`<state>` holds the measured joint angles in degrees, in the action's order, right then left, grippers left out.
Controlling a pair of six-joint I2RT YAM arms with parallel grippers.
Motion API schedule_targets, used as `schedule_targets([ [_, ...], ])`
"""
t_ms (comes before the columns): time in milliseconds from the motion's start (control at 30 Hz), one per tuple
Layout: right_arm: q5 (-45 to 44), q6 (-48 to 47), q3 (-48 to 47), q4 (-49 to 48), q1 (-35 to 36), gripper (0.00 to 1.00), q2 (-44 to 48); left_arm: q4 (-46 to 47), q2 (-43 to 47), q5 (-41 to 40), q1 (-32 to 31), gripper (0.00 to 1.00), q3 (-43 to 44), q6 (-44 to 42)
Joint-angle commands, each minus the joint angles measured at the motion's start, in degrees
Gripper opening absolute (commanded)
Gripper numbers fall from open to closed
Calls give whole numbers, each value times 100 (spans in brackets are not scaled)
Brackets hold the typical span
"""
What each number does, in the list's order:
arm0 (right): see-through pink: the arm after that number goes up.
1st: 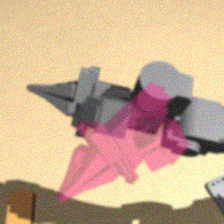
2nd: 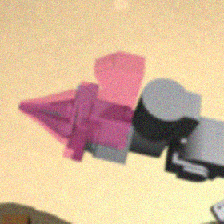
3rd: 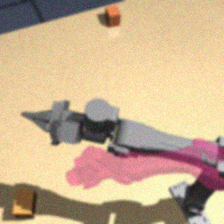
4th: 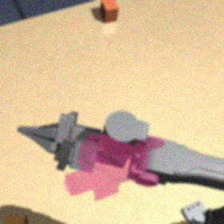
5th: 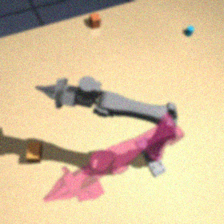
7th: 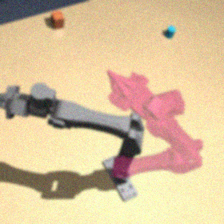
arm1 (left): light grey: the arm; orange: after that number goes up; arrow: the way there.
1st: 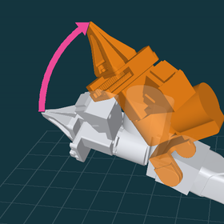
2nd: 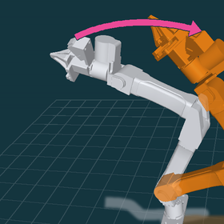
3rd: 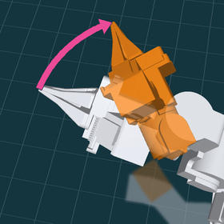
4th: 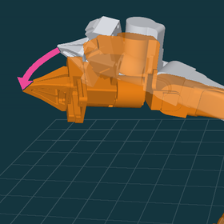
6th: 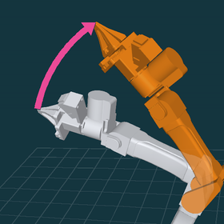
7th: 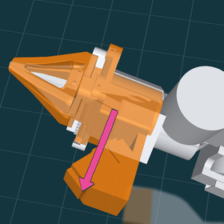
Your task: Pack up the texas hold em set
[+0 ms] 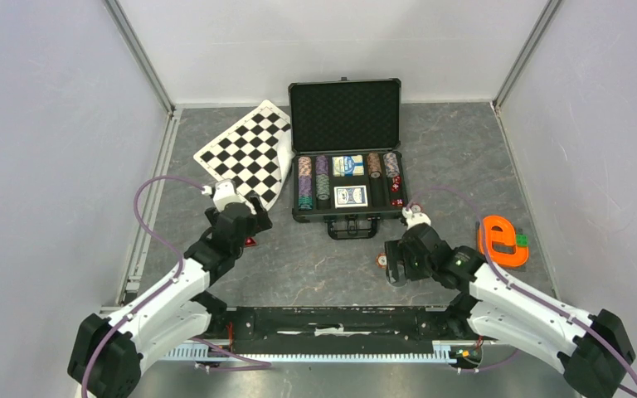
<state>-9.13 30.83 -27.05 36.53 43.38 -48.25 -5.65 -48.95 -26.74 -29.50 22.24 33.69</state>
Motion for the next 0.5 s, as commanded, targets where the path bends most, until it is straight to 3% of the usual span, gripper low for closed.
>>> schedule_targets([
  [0,-88,1580,510,-288,386,98,493,-975,-9,-958,7,100,490,690],
  [300,-950,2302,31,147,1156,98,-439,-1246,-220,-1066,162,100,635,524],
  [467,-1428,2728,-338,468,1535,90,-1284,-1237,-203,-1140,225,100,631,491],
])
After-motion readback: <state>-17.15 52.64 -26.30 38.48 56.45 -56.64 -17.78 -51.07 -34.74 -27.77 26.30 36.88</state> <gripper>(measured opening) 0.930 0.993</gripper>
